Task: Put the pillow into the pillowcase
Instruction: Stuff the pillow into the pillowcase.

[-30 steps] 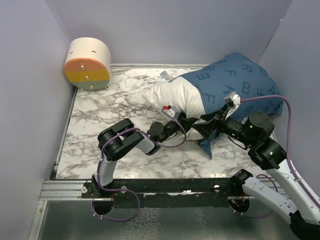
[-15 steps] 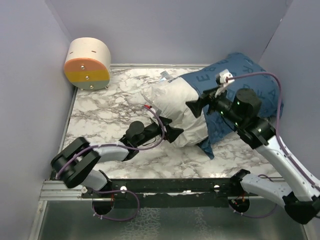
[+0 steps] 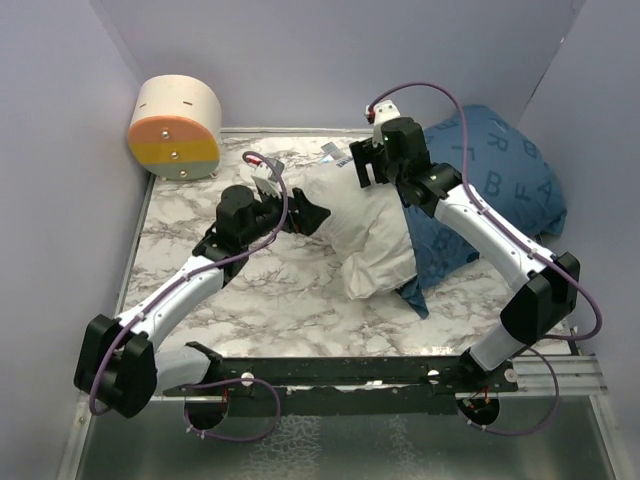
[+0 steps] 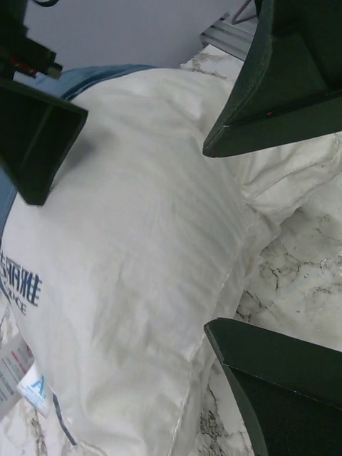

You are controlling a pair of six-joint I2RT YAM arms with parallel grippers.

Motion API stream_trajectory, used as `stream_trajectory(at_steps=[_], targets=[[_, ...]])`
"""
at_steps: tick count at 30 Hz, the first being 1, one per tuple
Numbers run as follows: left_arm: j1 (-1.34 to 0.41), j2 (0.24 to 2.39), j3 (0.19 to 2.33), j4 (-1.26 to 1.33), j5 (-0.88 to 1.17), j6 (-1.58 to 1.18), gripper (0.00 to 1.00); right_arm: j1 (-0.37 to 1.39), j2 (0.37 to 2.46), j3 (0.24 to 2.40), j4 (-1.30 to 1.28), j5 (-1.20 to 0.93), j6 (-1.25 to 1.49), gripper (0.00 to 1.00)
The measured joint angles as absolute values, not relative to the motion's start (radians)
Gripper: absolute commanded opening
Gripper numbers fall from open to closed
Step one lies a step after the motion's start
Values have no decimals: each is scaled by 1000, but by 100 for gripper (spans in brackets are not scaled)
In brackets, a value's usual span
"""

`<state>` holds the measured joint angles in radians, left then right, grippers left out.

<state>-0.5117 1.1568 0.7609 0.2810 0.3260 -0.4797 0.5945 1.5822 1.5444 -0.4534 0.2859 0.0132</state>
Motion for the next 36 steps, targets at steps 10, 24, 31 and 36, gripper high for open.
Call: stream_trajectory(at_steps=[10,24,31,36], targets=[[-427,1427,823,362,421,-688,99,581,1644,1553,-495,429,-18,15],[-503,1717,934,650,466,-816,16,537,1519,1425,-409,46,61,1],[-577,1710,875,873,471,-748,9,513,1509,1416,-319,-266,214,1],[-599,1653,780,1092,482,-682,8,513,1481,1374,-229,-403,320,1]])
